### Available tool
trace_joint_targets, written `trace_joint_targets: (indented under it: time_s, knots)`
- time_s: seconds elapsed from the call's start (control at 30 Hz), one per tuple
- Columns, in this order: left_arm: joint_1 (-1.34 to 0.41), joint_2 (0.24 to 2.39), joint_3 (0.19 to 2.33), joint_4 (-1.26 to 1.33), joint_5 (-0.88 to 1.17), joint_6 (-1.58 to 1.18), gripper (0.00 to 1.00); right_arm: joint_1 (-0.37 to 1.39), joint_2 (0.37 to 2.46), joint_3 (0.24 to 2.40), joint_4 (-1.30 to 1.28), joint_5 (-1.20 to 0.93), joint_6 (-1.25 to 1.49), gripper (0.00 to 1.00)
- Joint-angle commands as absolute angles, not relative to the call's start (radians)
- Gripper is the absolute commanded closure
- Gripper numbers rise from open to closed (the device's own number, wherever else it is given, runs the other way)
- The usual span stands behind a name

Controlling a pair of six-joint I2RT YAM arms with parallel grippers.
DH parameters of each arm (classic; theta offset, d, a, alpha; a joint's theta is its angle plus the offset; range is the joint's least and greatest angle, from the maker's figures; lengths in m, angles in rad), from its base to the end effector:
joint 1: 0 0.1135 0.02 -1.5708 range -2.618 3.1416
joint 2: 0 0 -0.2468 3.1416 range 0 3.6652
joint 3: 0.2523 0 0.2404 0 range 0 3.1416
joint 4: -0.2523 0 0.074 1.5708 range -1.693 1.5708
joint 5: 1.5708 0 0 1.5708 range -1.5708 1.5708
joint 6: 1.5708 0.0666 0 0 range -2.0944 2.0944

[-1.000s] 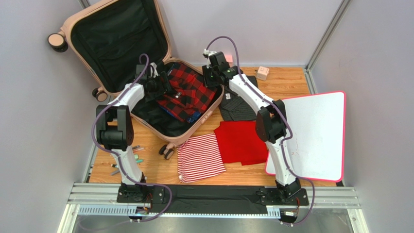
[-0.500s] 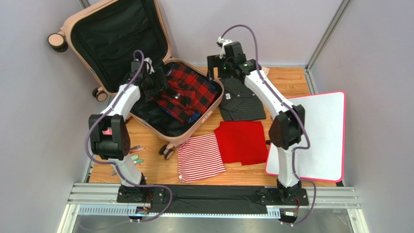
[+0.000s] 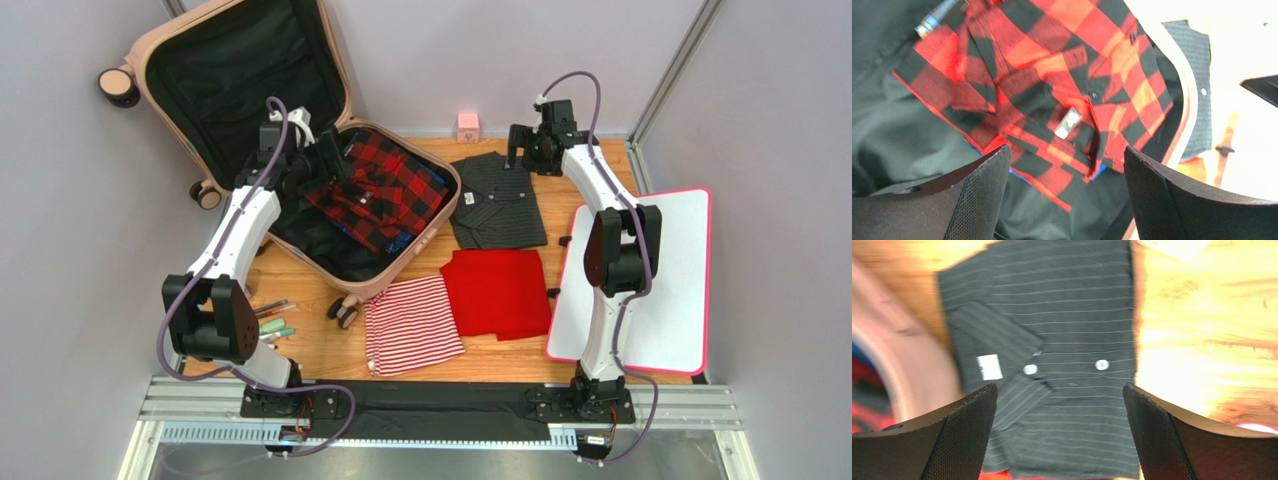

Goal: Pack the luggage
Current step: Pick up the clothes from the corner of the board.

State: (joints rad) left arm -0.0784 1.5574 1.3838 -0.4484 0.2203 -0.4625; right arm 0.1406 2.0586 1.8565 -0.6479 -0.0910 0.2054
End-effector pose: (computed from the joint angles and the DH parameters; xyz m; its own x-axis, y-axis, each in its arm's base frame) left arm 0.3670 -0.0434 0.2982 -0.6329 -0.3870 -0.6705 -0.0323 0.8785 -0.4766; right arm 0.4629 0.0716 0.2382 -0.7688 0.0963 -0.6322 -0.0430 0.9786 0.2014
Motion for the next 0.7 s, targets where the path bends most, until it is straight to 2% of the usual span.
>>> trace_joint_targets:
  time_s: [0.0, 0.4, 0.67]
  knots:
    - [-0.086, 1.502, 1.332, -0.463, 0.262, -0.453, 0.12, 0.111, 2.111, 1.853, -0.635, -0.107, 0.198, 0.05]
    - [-0.098, 1.414, 1.221, -0.471, 0.285, -0.466, 0.13, 0.058, 2.284, 1.913, -0.675, -0.087, 0.155, 0.07]
    - [-0.098, 1.397, 1.204, -0.48, 0.281, -0.465, 0.13, 0.051, 2.315, 1.916, -0.673, -0.097, 0.156, 0.12]
